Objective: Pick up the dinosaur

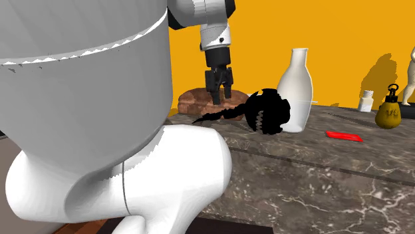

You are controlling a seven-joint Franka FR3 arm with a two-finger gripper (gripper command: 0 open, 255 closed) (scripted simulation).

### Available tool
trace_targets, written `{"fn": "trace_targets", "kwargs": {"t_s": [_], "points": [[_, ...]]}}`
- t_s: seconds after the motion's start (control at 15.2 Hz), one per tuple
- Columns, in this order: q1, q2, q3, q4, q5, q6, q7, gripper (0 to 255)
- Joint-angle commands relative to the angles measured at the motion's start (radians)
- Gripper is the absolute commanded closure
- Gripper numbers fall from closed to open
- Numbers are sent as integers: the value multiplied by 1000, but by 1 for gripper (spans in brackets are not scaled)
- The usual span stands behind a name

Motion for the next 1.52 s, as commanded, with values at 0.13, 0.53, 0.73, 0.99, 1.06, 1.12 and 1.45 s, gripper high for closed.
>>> {"fn": "trace_targets", "kwargs": {"t_s": [0.13,0.53,0.73,0.99,1.06,1.12,1.45], "points": [[0,7,-10,-47,-10,54,3,0],[0,10,-11,-50,-10,60,3,255],[0,10,-11,-50,-10,60,3,255],[0,6,-9,-43,-9,48,2,255],[0,4,-6,-31,-6,35,0,255],[1,1,-3,-19,-4,21,-2,255],[5,-5,10,41,7,-47,-12,255]]}}
